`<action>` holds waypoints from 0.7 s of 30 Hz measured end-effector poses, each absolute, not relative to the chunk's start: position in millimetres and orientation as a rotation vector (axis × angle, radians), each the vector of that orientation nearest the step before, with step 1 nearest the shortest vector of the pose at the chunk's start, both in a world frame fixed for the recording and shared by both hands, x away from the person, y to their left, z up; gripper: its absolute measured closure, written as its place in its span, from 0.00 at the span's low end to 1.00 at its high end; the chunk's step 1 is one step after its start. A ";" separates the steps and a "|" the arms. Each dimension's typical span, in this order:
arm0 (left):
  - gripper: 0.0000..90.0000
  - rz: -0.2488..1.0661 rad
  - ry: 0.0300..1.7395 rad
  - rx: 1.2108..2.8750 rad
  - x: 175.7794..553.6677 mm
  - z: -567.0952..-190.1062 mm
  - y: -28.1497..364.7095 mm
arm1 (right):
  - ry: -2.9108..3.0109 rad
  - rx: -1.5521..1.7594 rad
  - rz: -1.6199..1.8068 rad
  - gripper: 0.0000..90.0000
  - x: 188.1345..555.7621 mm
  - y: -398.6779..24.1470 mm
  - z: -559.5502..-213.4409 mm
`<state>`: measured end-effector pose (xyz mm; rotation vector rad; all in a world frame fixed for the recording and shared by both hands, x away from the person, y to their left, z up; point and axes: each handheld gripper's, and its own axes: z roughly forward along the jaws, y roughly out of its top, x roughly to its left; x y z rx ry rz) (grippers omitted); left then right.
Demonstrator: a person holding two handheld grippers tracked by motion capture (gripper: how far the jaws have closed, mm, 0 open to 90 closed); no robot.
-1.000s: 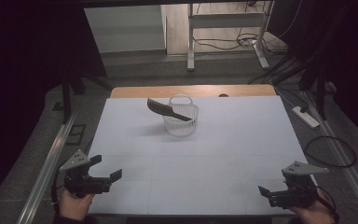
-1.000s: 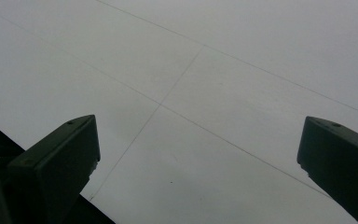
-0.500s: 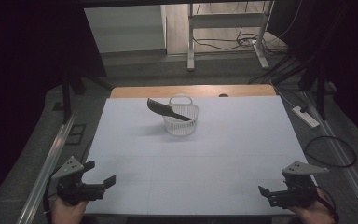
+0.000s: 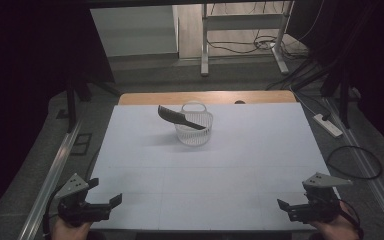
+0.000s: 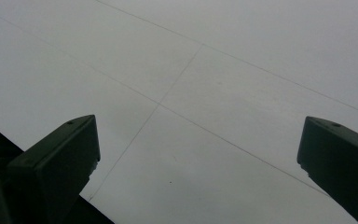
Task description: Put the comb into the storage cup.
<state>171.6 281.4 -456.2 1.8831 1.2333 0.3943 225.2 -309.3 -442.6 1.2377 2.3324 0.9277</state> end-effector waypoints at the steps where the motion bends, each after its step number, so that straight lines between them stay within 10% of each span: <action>1: 0.00 0.393 1.235 1.888 171.2 -456.6 281.4 | 2.332 1.237 0.928 0.00 225.2 -309.3 -442.6; 21: 0.00 0.388 1.289 1.948 172.7 -459.2 276.8 | 2.340 1.234 0.918 0.00 225.7 -308.5 -443.0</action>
